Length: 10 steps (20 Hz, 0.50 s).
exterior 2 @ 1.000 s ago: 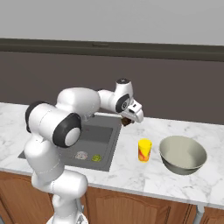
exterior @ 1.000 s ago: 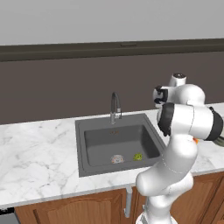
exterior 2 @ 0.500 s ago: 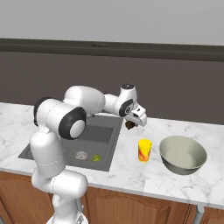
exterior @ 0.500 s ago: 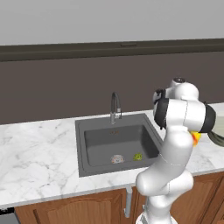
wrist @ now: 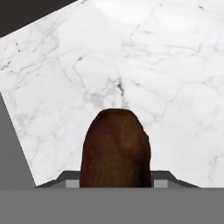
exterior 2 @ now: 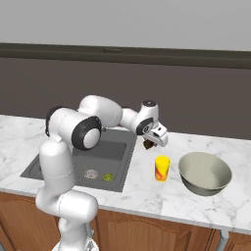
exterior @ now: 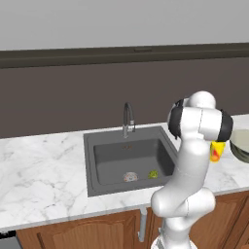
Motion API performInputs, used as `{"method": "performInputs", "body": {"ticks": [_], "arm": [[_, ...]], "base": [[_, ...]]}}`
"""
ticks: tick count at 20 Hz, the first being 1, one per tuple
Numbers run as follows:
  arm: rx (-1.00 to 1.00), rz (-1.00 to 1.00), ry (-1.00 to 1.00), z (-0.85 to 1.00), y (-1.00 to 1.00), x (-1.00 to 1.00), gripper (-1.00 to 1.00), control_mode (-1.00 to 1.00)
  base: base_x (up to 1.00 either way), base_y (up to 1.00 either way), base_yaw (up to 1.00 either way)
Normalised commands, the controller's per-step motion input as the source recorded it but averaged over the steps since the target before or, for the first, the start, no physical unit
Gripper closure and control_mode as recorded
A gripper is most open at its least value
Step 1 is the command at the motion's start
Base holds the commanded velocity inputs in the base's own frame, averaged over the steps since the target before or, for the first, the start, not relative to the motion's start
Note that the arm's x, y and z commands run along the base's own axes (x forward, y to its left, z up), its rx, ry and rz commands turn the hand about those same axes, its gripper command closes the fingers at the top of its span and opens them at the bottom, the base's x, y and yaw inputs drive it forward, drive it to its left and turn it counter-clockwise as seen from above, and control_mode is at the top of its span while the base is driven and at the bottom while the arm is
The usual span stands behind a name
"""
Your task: Remove the broccoli and sweet potato from the sink. Then move the bowl and cup from the counter to the sink for washing.
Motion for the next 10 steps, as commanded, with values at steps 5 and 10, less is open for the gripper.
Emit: {"method": "performInputs", "body": {"ticks": [5, 10], "arm": [[0.04, 0.0, 0.0, -0.28, -0.03, 0.08, 1.0, -1.0], [0.03, 0.0, 0.0, -0.29, -0.01, 0.07, 1.0, -1.0]], "base": [[0.0, 0.0, 0.0], [0.0, 0.0, 0.0]]}}
